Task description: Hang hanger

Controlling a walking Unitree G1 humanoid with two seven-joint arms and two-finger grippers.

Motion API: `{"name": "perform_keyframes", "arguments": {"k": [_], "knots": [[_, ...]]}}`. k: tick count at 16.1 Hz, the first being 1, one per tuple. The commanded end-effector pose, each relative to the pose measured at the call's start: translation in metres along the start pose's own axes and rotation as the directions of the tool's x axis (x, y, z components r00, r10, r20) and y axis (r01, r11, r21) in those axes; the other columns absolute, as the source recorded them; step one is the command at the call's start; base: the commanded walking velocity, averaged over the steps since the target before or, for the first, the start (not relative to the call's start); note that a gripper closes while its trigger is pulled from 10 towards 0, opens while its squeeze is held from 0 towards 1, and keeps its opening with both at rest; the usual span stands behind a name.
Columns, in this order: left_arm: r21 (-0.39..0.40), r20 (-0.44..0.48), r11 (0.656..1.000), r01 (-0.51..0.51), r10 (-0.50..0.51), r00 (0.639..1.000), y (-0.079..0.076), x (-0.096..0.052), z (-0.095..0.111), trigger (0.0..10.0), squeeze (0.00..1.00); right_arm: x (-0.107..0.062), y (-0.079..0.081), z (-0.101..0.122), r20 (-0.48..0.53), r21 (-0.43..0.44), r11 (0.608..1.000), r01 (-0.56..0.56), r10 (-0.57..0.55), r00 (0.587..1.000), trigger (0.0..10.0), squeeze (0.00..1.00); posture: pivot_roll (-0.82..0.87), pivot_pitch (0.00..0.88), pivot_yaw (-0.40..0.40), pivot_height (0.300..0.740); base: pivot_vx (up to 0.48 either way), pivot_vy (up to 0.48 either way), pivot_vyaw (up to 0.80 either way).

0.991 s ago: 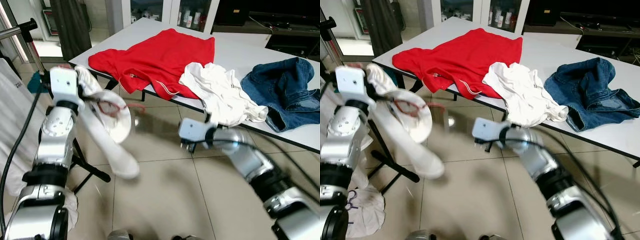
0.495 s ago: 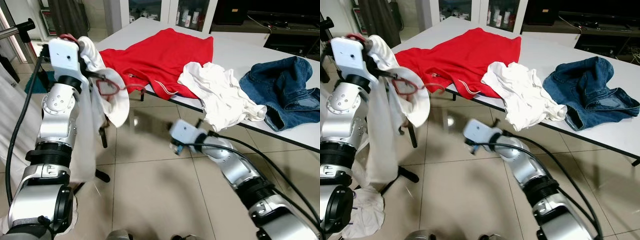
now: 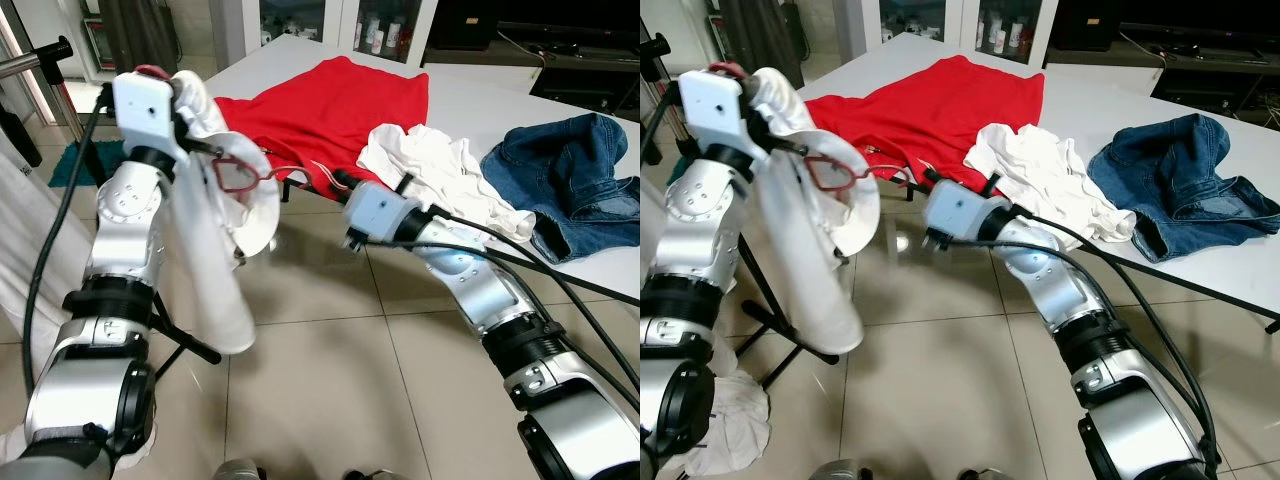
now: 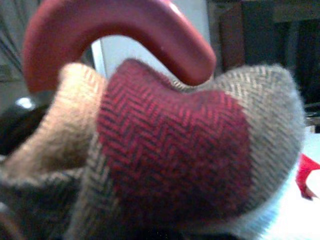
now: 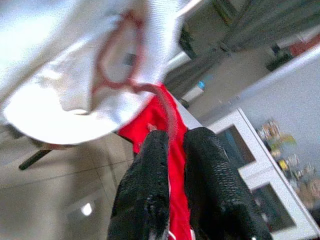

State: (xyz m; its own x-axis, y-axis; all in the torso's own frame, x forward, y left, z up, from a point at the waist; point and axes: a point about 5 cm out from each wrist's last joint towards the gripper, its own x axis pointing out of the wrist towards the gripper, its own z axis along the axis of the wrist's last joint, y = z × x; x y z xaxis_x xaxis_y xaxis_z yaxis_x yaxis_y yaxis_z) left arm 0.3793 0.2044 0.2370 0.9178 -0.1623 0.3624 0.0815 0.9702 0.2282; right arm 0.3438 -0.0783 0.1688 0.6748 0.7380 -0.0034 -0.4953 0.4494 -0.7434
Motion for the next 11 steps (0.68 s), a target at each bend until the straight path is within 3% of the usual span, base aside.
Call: {"name": "perform_keyframes", "arguments": {"k": [1,2,3,8,11], "knots": [[0.018,0.053,1.0,0.025,-0.026,0.998,-0.003,0.008,0.013,10.0,0.0,0.003,-0.003,0.003,0.01,-0.046,0.999,-0.027,0.027,1.0,10.0,1.0,0.07,0.0,-0.05,0.74,0.0,0.0,0.0],[0.027,0.058,0.999,0.04,-0.041,0.997,-0.006,0.009,0.014,10.0,0.0,0.007,-0.002,0.005,0.015,-0.071,0.997,-0.044,0.045,0.999,10.0,0.78,0.08,0.0,-0.054,0.74,0.0,0.0,0.0],[0.031,0.064,0.998,0.052,-0.054,0.996,-0.009,0.01,0.015,10.0,0.0,0.008,-0.003,0.005,0.009,-0.089,0.995,-0.05,0.051,0.999,10.0,0.03,0.08,0.0,-0.055,0.74,0.0,0.0,0.0],[0.046,0.069,0.995,0.089,-0.092,0.993,-0.017,0.007,0.013,10.0,0.0,0.013,-0.015,0.0,-0.036,-0.121,0.993,0.003,-0.008,0.999,10.0,0.0,0.08,0.0,-0.055,0.74,0.0,0.0,0.0],[0.036,0.075,0.993,0.109,-0.111,0.991,-0.025,0.004,0.011,10.0,0.0,0.014,-0.01,-0.008,-0.072,-0.086,0.996,-0.024,0.018,0.997,10.0,0.0,0.09,0.0,-0.055,0.74,0.0,0.0,0.0]]}}
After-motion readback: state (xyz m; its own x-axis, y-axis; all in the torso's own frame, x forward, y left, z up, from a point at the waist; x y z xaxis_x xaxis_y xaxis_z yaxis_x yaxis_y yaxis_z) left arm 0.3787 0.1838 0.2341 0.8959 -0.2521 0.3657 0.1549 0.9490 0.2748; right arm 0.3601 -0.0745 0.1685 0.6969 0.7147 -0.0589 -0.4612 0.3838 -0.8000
